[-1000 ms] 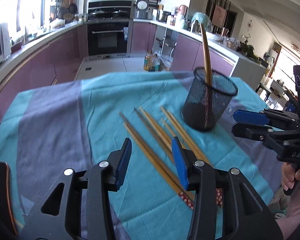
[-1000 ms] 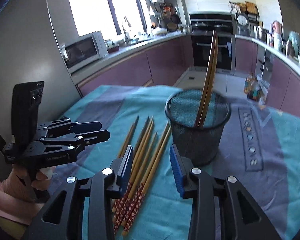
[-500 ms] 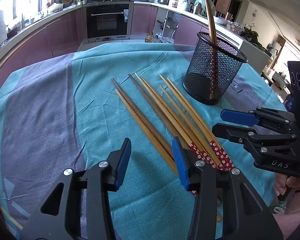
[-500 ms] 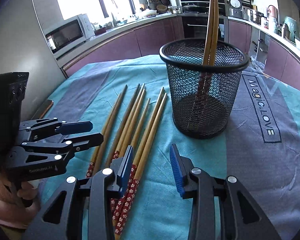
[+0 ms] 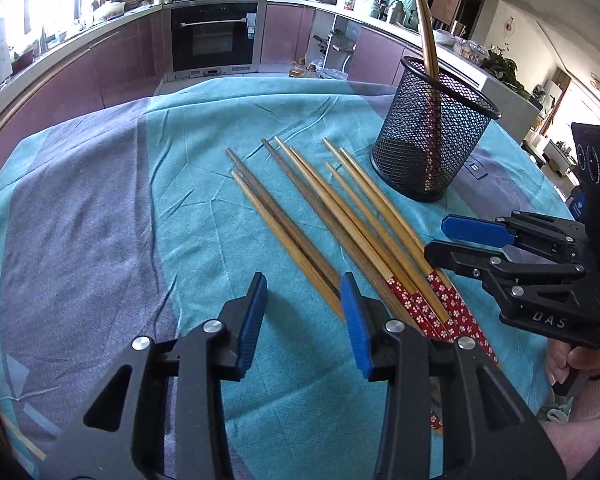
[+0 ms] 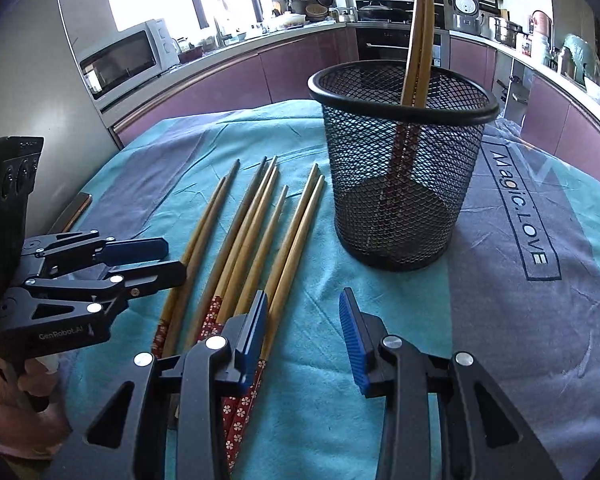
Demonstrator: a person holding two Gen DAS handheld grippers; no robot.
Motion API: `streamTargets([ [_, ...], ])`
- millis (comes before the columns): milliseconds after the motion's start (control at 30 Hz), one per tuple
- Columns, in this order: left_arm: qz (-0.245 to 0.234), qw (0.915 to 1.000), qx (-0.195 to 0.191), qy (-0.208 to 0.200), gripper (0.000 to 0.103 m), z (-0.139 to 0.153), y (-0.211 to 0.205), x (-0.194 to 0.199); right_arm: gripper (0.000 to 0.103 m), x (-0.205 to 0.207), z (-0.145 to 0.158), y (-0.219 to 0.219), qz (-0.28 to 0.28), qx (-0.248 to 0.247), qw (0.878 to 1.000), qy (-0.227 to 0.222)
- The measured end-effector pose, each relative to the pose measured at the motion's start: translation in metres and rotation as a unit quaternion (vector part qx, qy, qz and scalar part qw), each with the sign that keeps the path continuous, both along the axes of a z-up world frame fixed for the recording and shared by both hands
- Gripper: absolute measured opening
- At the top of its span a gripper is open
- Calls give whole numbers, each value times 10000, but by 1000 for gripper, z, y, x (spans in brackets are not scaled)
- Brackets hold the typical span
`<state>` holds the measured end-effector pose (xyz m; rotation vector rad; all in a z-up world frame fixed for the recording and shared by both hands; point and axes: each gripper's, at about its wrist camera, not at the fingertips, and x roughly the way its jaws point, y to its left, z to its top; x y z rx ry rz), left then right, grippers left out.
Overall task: Organize utensils
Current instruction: 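Grasp another chopstick with the left tool while the right tool grasps one too, then raise the held chopsticks upright and insert them into the mesh holder with both tools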
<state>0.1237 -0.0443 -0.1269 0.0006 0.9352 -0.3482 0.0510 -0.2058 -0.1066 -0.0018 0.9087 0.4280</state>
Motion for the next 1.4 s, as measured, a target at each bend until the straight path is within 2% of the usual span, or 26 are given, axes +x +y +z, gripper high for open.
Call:
streamTargets([
  [367, 4, 9999, -62, 80, 28, -3, 9, 3, 35, 2, -2, 6, -14, -243, 9997, -23],
  [733, 96, 9998, 17, 156, 24, -5, 9, 19, 33, 17, -4, 22, 1, -561, 9983, -165],
  [900, 225, 9995, -4, 217, 16, -5, 9, 28, 24, 25, -4, 24, -17, -471, 9988, -128],
  [1033, 380, 9988, -151, 263, 12, -5, 12, 30, 10, 27, -4, 18, -49, -180, 9998, -3],
  [1167, 477, 9982, -241, 275, 9, -6, 14, 28, 6, 26, -4, 12, -119, 46, 9999, 74],
  [1400, 449, 9982, -361, 158, 7, 1, 15, 21, 6, 19, 4, 6, -77, 237, 9997, 25],
])
